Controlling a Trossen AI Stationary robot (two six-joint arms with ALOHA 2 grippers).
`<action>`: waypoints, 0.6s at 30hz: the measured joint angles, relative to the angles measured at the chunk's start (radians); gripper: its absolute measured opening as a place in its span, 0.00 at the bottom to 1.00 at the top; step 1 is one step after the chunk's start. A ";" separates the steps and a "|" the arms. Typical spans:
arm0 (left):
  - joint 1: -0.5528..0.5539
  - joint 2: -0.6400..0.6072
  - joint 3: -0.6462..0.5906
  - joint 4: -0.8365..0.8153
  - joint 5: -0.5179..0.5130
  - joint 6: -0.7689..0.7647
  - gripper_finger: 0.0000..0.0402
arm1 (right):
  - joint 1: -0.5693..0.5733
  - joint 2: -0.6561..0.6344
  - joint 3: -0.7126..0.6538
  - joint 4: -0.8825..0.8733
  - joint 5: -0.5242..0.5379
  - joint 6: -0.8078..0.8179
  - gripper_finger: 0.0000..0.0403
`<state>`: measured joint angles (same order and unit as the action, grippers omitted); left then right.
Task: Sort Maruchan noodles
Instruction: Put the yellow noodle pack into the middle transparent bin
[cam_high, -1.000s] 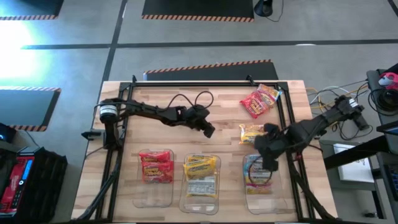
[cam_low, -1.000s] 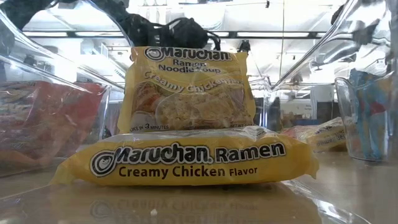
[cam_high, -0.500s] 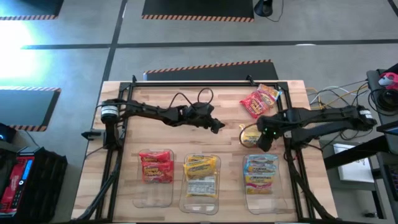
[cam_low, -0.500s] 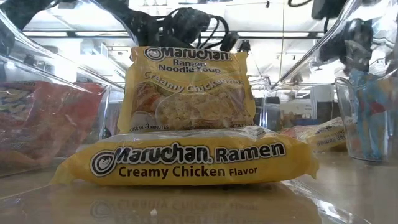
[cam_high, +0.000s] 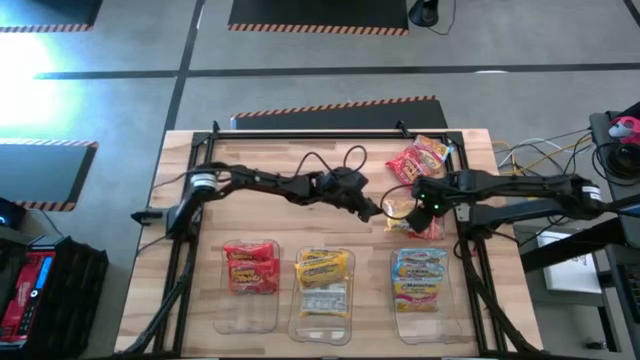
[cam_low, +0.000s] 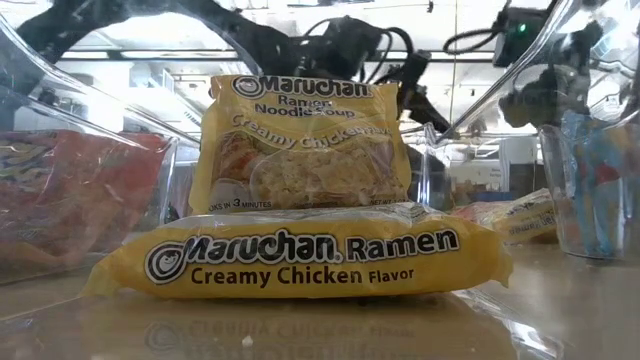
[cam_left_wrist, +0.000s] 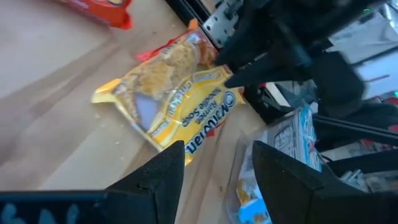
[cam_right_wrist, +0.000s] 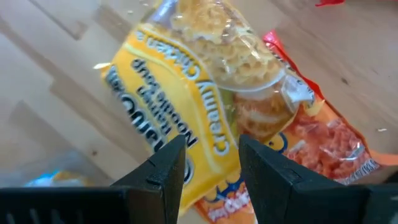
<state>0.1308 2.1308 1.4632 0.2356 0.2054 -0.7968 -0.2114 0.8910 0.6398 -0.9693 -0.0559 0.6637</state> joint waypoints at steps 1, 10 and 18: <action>0.000 0.013 0.016 0.001 0.007 0.002 0.43 | -0.006 0.009 -0.010 0.011 0.001 -0.004 0.34; 0.001 0.056 0.062 -0.020 0.048 0.041 0.41 | -0.019 0.095 -0.039 0.183 -0.004 -0.029 0.34; 0.001 0.056 0.058 -0.114 0.043 0.081 0.41 | -0.019 0.226 -0.039 0.381 -0.007 -0.082 0.34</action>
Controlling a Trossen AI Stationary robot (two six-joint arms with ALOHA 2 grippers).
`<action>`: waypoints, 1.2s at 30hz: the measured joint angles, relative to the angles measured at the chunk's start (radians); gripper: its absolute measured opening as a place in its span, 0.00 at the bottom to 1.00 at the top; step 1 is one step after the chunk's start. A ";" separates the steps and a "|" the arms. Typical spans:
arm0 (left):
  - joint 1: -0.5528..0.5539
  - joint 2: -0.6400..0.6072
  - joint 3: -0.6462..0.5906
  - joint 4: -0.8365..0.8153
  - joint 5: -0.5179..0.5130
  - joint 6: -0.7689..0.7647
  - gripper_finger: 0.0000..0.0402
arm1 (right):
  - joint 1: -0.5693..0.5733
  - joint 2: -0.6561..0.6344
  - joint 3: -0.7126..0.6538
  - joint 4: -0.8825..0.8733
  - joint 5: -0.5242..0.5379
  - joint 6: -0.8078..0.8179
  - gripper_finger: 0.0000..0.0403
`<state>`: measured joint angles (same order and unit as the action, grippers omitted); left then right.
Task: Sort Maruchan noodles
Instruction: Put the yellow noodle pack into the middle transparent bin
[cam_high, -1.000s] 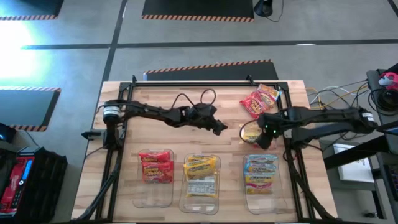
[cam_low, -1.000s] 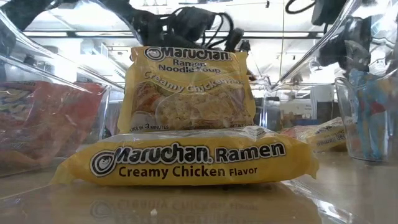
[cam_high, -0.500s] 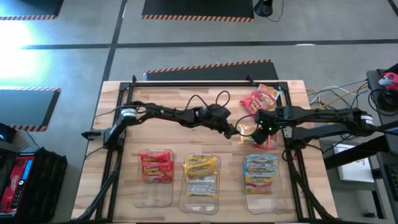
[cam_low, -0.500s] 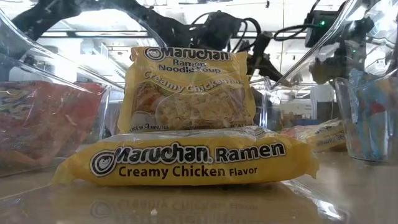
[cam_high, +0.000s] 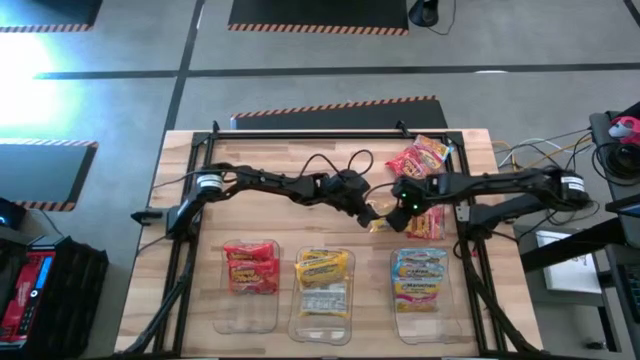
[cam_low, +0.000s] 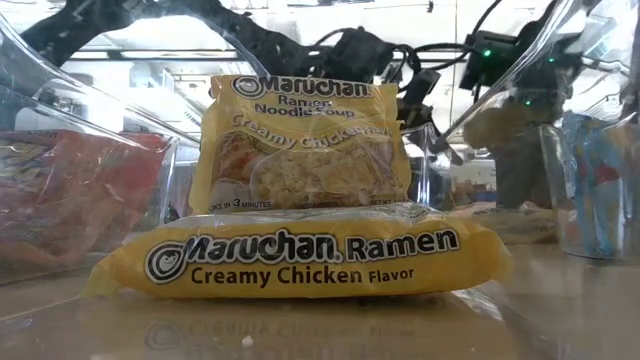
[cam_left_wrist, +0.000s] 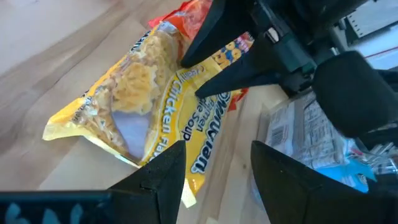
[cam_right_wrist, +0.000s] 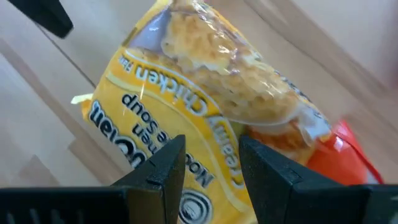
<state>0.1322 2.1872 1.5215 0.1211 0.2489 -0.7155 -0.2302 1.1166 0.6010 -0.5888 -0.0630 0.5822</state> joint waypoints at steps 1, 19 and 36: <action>0.000 0.000 0.000 -0.003 -0.001 0.000 0.41 | 0.000 0.012 0.000 0.015 -0.007 -0.001 0.34; -0.004 0.046 -0.002 -0.018 -0.003 0.025 0.41 | -0.021 -0.075 0.090 0.043 -0.043 0.008 0.34; -0.007 0.116 0.009 0.030 0.005 0.001 0.41 | -0.078 -0.075 0.104 0.010 -0.043 0.012 0.34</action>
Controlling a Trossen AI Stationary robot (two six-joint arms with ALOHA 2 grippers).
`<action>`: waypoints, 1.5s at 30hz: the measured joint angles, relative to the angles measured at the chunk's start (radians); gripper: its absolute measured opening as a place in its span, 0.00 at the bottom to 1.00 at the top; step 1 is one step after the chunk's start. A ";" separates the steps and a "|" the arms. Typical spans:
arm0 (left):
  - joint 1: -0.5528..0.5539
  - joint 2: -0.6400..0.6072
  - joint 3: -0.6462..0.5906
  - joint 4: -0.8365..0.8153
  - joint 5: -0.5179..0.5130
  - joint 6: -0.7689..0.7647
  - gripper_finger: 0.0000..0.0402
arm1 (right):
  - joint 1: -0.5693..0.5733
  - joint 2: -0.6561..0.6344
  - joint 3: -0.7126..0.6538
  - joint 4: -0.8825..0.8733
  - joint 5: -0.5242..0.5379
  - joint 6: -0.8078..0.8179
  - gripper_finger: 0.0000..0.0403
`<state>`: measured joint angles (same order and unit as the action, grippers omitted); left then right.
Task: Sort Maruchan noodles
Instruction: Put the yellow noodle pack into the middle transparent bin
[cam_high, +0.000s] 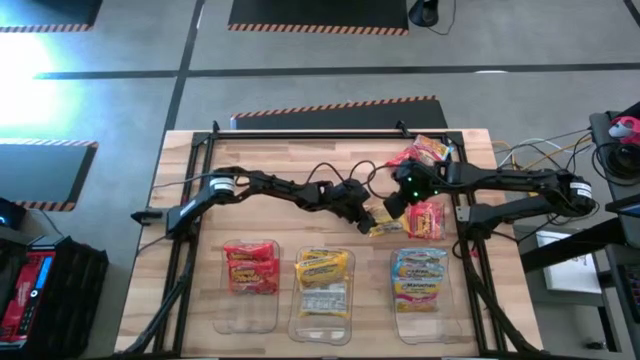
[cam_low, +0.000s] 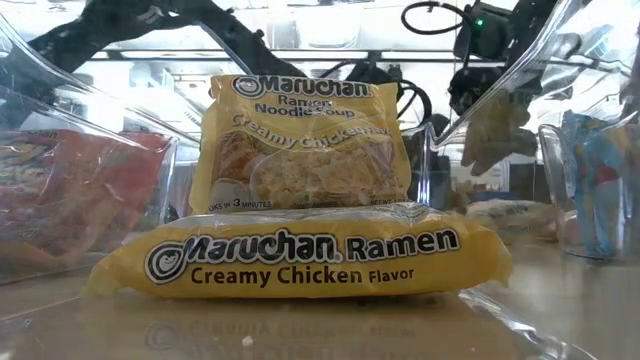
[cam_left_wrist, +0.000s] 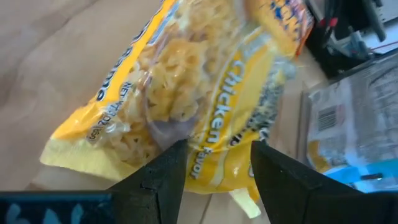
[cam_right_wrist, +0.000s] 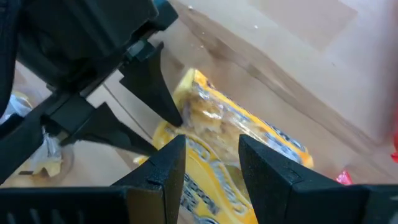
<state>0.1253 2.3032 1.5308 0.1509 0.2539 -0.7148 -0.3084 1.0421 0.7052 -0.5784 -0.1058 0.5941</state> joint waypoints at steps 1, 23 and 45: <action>0.000 0.001 0.000 -0.009 -0.001 -0.001 0.41 | 0.000 0.000 0.000 -0.008 0.000 0.000 0.34; 0.015 -0.005 0.002 -0.168 -0.086 0.026 0.41 | -0.012 -0.001 0.000 -0.150 -0.112 -0.030 0.37; 0.016 -0.007 -0.002 -0.313 -0.140 0.078 0.36 | -0.015 0.000 0.000 -0.145 0.175 -0.059 0.34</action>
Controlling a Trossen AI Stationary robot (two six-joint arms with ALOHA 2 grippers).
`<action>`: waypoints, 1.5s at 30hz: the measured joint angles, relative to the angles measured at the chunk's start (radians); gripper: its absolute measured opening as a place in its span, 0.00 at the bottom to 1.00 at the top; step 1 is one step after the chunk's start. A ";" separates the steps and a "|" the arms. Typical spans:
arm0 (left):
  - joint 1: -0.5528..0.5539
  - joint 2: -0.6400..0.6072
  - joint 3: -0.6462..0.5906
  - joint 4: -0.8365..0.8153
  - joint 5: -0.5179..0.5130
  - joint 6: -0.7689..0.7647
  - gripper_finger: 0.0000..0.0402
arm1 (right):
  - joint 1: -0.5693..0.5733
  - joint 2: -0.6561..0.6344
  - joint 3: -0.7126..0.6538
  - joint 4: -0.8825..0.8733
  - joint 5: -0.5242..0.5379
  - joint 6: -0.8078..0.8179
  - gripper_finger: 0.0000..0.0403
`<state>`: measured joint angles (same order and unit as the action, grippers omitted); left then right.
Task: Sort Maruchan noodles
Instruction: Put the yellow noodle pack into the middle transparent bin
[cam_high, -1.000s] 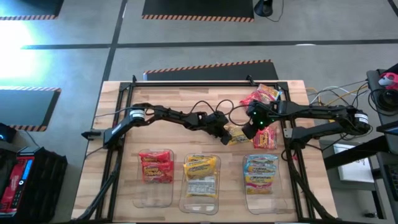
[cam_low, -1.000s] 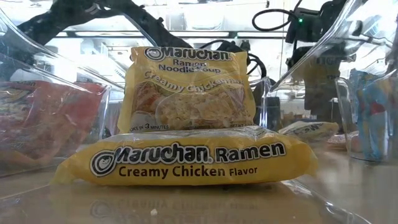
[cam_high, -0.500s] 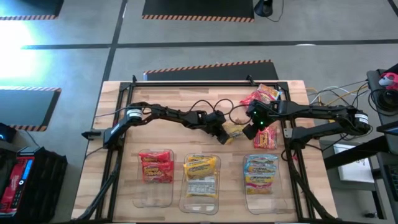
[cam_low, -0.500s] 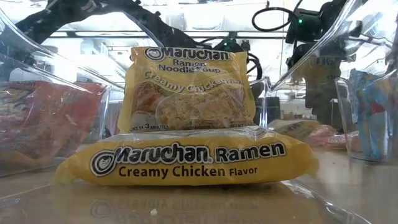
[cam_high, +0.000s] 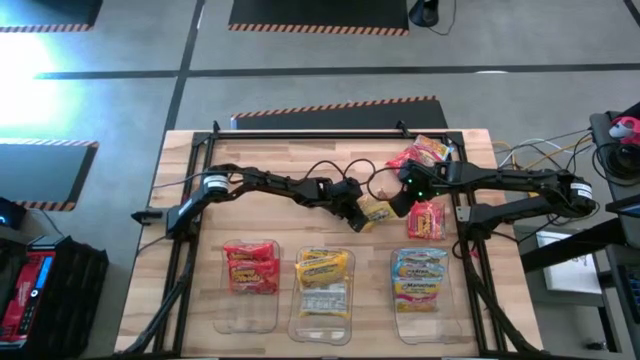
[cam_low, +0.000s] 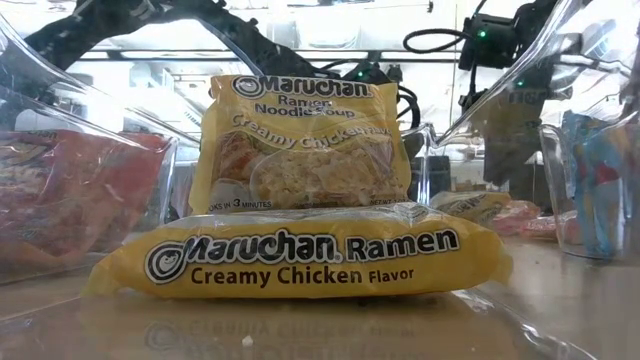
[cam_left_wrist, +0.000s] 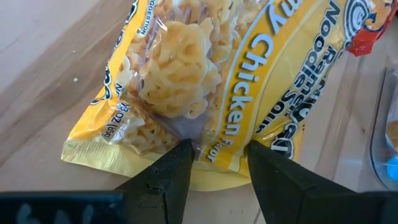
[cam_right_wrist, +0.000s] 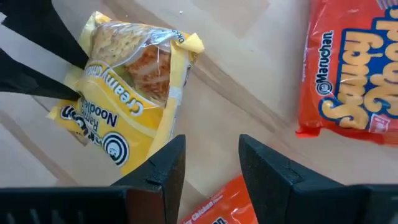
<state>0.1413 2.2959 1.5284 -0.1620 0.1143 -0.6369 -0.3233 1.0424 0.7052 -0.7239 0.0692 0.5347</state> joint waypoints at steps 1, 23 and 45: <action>0.000 0.000 0.000 -0.001 0.000 0.000 0.36 | 0.000 0.000 0.000 0.000 -0.010 0.011 0.34; 0.000 -0.002 0.000 -0.035 0.001 0.027 0.36 | -0.069 0.114 -0.001 0.157 -0.283 0.018 0.62; 0.000 -0.002 0.000 -0.039 0.001 0.053 0.36 | -0.105 0.332 -0.003 0.422 -0.440 0.038 0.64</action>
<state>0.1410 2.2936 1.5284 -0.2012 0.1150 -0.5838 -0.4282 1.3744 0.7025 -0.3018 -0.3707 0.5729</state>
